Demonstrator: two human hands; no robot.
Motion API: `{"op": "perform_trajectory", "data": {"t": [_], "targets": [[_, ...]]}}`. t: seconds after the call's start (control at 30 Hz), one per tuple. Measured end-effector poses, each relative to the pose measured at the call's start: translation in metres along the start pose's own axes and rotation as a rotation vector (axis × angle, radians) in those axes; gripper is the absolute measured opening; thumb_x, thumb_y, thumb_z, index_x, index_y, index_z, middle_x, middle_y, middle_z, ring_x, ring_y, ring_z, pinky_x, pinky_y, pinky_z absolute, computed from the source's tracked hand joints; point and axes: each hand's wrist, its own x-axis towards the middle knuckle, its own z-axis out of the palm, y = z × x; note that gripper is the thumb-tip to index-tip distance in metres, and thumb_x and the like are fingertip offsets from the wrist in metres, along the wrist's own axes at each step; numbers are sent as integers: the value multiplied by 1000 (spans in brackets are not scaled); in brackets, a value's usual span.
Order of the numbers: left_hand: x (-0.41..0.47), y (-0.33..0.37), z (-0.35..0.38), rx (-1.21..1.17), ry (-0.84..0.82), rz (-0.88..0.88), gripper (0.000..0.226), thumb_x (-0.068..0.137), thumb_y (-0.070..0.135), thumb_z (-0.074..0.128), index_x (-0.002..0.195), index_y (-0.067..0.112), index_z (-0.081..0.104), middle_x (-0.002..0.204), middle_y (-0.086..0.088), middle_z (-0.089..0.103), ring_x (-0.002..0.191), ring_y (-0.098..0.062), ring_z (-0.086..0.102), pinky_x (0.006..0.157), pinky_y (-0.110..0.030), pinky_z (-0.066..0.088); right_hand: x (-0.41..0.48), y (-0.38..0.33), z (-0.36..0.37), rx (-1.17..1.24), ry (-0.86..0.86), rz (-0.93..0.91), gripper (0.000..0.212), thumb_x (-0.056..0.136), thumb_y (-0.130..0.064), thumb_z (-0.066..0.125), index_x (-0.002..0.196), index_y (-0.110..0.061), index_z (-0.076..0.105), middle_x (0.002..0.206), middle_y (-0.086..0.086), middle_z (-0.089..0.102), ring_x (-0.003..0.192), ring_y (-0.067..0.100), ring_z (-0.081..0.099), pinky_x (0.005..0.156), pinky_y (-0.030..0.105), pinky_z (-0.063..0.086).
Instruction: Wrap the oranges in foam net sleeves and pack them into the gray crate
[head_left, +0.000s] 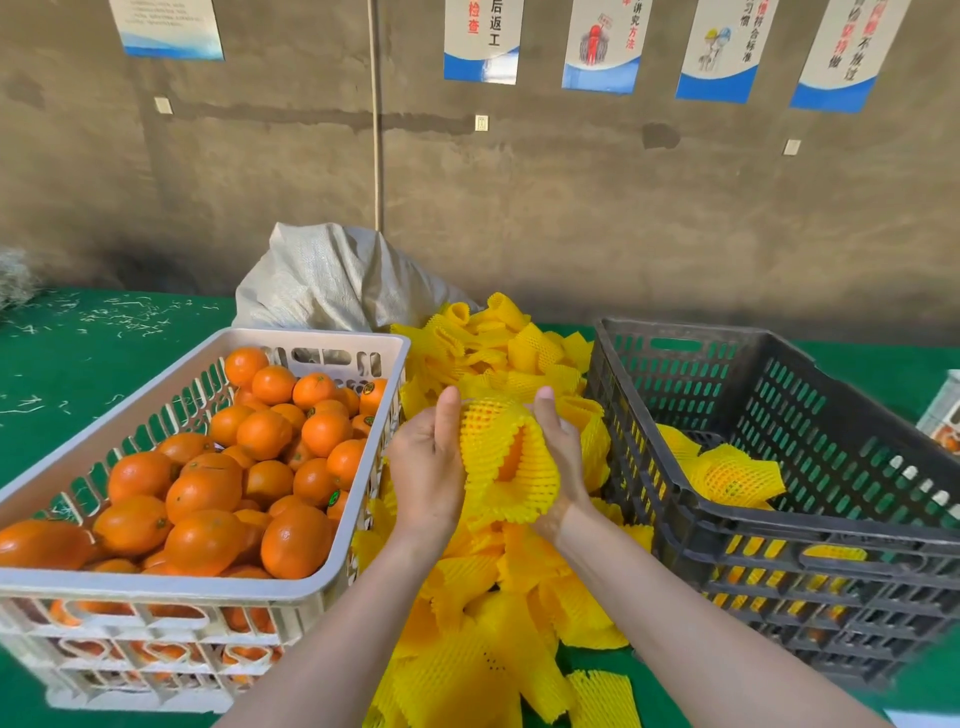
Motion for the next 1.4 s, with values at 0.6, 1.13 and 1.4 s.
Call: {"op": "perform_trajectory", "data": {"t": [0.6, 1.13, 1.4], "targets": [[8, -1, 1, -137, -160, -181, 49, 89, 42, 45, 51, 12, 36, 49, -5, 34, 46, -16, 29, 45, -19, 32, 4, -10, -16, 286, -128, 360, 25, 88, -33, 60, 98, -12, 68, 90, 11, 68, 82, 26, 65, 79, 41, 51], [3, 23, 10, -585, -560, -814, 57, 75, 52, 59, 121, 20, 60, 113, -11, 70, 103, -27, 68, 80, -36, 57, 14, -2, -38, -439, -21, -596, 30, 96, -32, 41, 69, -22, 48, 67, -5, 47, 69, 11, 48, 60, 22, 38], [6, 11, 6, -605, -639, -833, 40, 75, 51, 59, 97, 22, 74, 99, -10, 73, 88, -25, 71, 70, -33, 58, 26, -15, -44, -324, -264, -415, 43, 91, -34, 44, 60, -6, 40, 57, 11, 38, 57, 20, 40, 54, 31, 32]]}}
